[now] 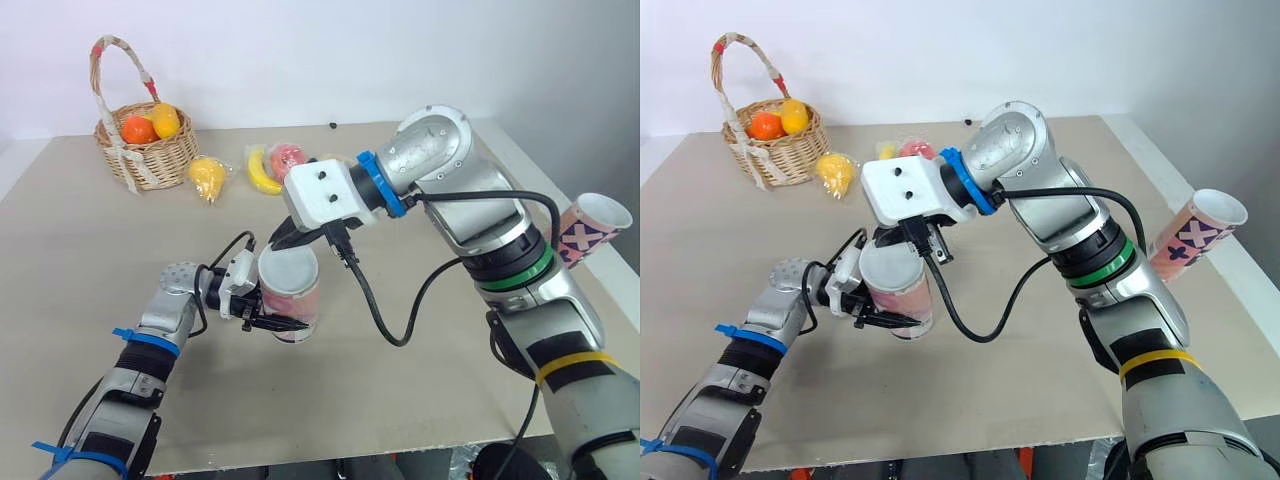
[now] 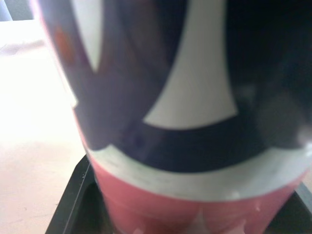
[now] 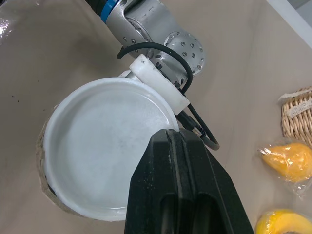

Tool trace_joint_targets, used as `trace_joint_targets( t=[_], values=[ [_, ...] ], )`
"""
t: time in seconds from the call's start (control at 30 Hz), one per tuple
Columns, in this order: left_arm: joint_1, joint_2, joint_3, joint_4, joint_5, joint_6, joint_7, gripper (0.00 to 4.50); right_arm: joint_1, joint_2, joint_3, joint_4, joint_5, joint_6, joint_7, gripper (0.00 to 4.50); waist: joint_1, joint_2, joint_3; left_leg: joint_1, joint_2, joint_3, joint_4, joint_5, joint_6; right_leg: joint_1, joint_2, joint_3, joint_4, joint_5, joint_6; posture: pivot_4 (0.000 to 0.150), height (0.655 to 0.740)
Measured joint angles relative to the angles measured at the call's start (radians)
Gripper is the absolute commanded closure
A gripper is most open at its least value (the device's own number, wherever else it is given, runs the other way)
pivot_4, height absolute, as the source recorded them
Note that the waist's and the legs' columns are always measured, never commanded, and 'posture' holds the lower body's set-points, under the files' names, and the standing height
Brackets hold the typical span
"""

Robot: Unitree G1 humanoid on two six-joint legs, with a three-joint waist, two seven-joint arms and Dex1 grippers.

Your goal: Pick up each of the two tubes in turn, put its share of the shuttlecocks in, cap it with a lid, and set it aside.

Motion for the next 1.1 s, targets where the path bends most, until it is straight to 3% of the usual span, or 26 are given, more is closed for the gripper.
trace_joint_targets(
  t=[0.5, 1.1],
  values=[
    [0.0, 0.0, 0.001, 0.011, 0.0, -0.003, 0.0, 2.17, 0.024, -0.035, 0.032, -0.037, -0.051, -0.034, 0.018, 4.46, 0.0, 0.0, 0.0, 0.001, 0.0, 0.0, -0.001, 0.0, 0.0, 0.001, 0.0, 0.0, 0.0, 0.0, -0.001, 0.15, 0.7298],
    [0.002, 0.002, 0.004, 0.008, -0.001, -0.002, -0.002, 2.17, 0.0, 0.033, 0.024, 0.012, -0.016, 0.004, 0.007, 4.46, 0.0, 0.0, 0.0, 0.002, 0.001, 0.0, -0.002, 0.0, 0.0, 0.0, 0.0, -0.001, 0.0, -0.001, -0.001, 0.15, 0.7298]
  ],
)
